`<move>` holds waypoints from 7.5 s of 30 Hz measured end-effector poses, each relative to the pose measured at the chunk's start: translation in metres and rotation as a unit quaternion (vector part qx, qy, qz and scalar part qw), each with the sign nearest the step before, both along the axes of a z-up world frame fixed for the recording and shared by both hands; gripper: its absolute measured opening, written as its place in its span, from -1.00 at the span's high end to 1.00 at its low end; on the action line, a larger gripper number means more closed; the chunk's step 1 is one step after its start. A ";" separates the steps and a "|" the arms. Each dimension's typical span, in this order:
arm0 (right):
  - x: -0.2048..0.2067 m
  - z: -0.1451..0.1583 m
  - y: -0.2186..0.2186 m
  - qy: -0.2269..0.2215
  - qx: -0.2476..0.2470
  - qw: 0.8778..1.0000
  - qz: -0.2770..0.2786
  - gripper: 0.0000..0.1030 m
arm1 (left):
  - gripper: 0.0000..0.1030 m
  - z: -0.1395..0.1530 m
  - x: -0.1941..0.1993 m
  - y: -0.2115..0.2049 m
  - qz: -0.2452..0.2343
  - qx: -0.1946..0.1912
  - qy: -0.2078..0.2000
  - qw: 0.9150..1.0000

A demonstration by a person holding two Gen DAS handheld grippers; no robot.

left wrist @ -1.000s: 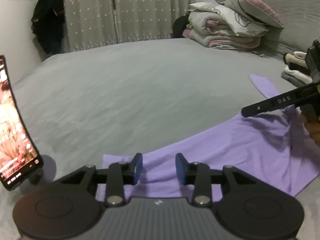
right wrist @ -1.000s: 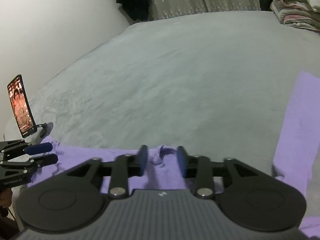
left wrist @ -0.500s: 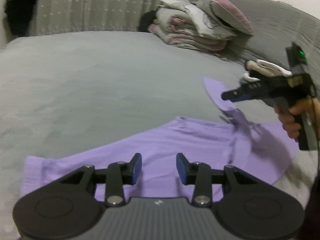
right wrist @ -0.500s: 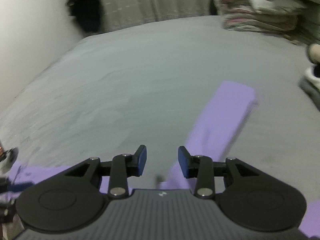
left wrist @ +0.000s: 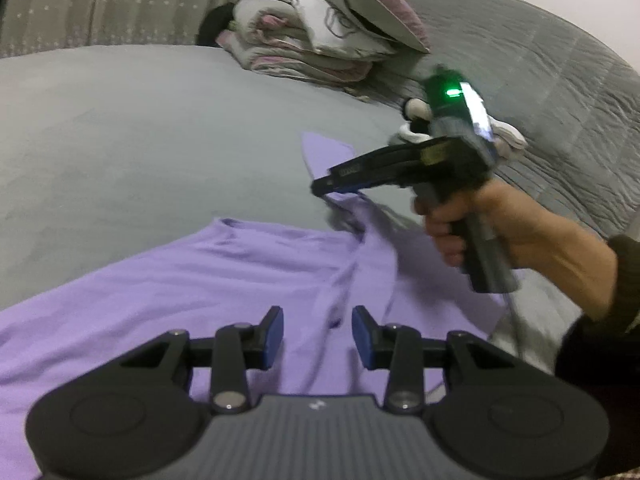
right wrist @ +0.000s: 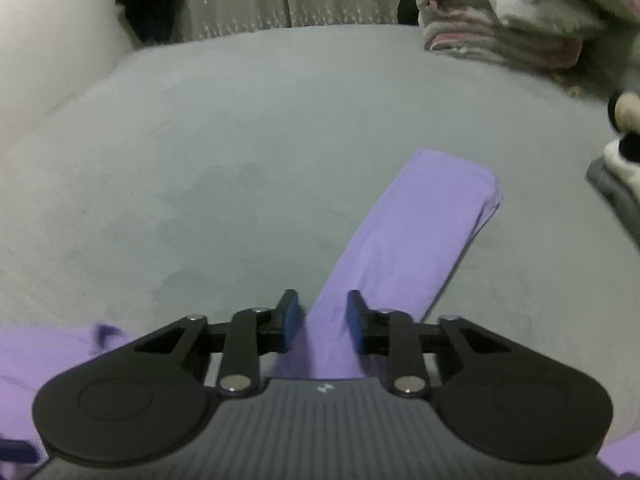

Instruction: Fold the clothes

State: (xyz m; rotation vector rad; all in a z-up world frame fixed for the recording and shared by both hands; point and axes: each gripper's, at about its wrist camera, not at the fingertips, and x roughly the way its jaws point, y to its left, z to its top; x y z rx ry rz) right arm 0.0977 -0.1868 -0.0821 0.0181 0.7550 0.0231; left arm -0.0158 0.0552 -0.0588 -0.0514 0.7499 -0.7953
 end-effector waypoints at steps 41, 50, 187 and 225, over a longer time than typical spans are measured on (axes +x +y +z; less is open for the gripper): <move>-0.115 0.004 -0.116 0.015 0.006 0.996 -0.084 0.95 | 0.25 -0.018 -0.023 -0.019 -0.035 0.051 -0.030 0.998; -0.103 0.028 -0.100 -0.032 0.004 0.998 -0.046 0.10 | 0.26 0.000 -0.022 -0.028 -0.051 0.031 -0.038 0.997; -0.128 0.024 -0.054 -0.051 -0.077 0.986 0.138 0.95 | 0.95 -0.011 0.084 -0.010 0.139 0.014 -0.057 0.988; -0.148 0.019 -0.080 -0.026 -0.080 0.996 0.021 0.25 | -0.02 0.016 0.023 -0.049 0.108 0.072 -0.110 0.985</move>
